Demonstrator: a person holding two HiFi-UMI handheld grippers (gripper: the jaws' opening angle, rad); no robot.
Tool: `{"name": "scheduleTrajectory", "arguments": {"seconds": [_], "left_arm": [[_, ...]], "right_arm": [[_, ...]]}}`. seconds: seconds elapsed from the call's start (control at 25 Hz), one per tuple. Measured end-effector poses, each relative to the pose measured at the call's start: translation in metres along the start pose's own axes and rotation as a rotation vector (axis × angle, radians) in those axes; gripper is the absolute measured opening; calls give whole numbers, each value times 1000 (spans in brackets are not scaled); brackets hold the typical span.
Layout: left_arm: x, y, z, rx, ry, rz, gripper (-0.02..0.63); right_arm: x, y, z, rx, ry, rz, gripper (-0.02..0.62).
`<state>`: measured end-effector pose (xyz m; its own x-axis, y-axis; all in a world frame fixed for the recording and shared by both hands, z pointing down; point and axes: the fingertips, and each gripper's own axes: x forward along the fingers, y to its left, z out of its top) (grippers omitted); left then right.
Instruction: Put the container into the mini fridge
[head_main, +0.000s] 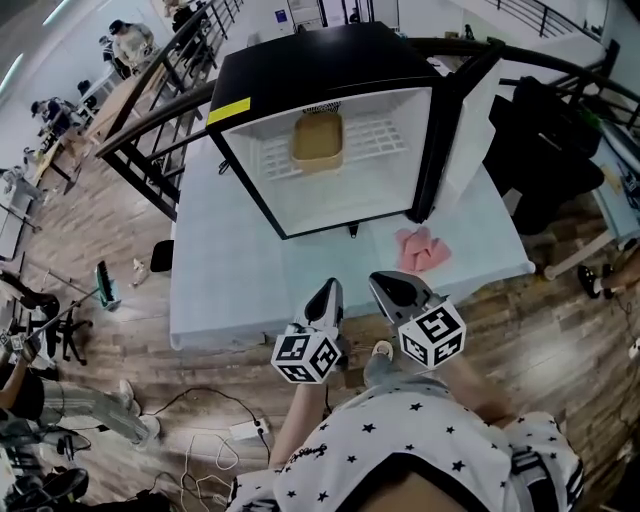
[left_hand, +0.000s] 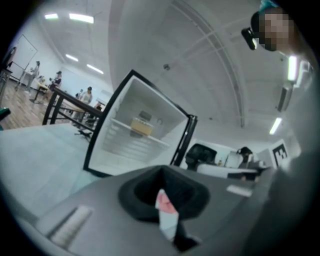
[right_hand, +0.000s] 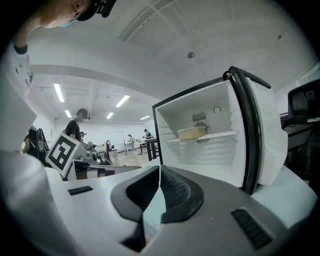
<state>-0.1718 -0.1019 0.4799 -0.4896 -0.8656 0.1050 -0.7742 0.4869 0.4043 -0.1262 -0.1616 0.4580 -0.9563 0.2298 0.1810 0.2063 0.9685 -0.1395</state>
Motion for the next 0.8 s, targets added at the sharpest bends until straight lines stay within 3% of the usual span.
{"name": "scheduleTrajectory", "arguments": {"seconds": [0.8], "left_arm": [[-134,-69,-60,-30,4,-10,5]], "right_arm": [[-107,104,-44,-13,-1,23,21]]}}
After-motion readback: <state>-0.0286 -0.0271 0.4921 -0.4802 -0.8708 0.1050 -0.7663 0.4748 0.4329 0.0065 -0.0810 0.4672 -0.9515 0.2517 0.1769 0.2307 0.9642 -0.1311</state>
